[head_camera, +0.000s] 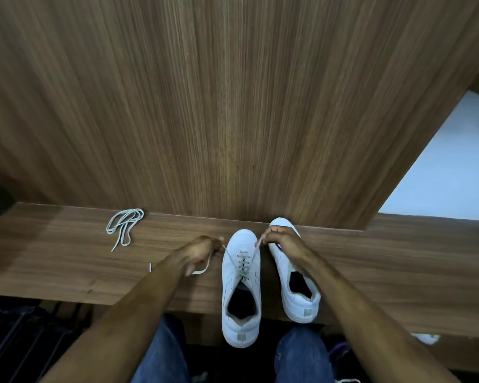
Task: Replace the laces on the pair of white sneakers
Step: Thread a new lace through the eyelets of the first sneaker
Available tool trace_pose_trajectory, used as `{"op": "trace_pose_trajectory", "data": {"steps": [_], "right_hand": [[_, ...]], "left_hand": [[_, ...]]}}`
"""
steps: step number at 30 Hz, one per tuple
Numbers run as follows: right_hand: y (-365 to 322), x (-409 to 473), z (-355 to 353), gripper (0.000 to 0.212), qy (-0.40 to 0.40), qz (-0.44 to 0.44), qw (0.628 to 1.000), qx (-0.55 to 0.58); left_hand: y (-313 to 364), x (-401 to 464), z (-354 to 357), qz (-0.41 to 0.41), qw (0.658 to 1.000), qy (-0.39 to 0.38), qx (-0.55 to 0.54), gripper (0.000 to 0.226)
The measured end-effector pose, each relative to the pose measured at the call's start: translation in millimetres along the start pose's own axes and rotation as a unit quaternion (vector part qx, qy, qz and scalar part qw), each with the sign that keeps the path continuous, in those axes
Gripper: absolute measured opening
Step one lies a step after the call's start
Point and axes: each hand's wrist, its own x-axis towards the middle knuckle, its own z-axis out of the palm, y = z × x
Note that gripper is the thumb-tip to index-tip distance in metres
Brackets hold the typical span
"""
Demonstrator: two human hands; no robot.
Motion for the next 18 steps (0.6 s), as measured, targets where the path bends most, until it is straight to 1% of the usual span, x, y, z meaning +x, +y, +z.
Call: {"op": "trace_pose_trajectory", "data": {"steps": [1,2,4,6,7,8,9,11,13,15,16,17,18], "right_hand": [[-5.2,0.3,5.7,0.028,0.006,0.004,0.998,0.055],[-9.3,0.1,11.3,0.027,0.009,0.012,0.994,0.111],[-10.0,1.4,22.1,0.024,0.017,0.042,0.975,0.219],[-8.2,2.9,31.0,0.02,0.03,0.074,0.948,0.308],[-7.0,4.4,34.8,0.018,0.039,0.082,0.937,0.336],[-5.1,6.3,37.9,0.016,0.047,0.088,0.932,0.348],[-2.4,7.9,39.5,0.016,0.055,0.09,0.935,0.337],[3.8,10.0,37.1,0.017,0.087,0.085,0.964,0.239],[10.1,9.7,29.7,0.021,0.111,0.08,0.982,0.128],[16.9,9.1,22.4,0.024,0.118,0.091,0.987,0.064],[19.3,8.8,19.7,0.024,0.119,0.103,0.987,0.045],[21.0,9.0,19.0,0.023,0.12,0.119,0.985,0.031],[20.6,9.9,19.0,0.021,0.122,0.134,0.983,0.029]], "left_hand": [[2.8,5.9,9.9,-0.004,0.996,0.007,-0.085,0.034],[6.9,2.2,20.1,-0.018,0.986,0.008,-0.167,0.034],[4.8,9.0,38.8,-0.021,0.952,0.021,-0.304,0.026],[-0.7,13.9,54.1,-0.022,0.919,0.022,-0.393,0.017],[-5.6,18.1,59.2,-0.017,0.912,0.017,-0.409,0.017],[-6.1,14.3,63.7,-0.013,0.909,0.014,-0.416,0.016],[-7.9,13.2,66.0,-0.01,0.906,0.007,-0.423,0.012],[-18.9,17.9,66.8,-0.015,0.902,0.033,-0.431,0.007],[-30.3,21.5,60.5,-0.027,0.907,0.086,-0.412,0.018],[-37.4,23.6,58.7,-0.031,0.921,0.093,-0.377,0.032],[-37.1,20.5,60.4,-0.014,0.94,0.089,-0.328,0.037],[-38.4,18.9,63.6,0.016,0.964,0.089,-0.25,0.039],[-38.7,16.9,67.5,0.062,0.983,0.093,-0.148,0.035]]}}
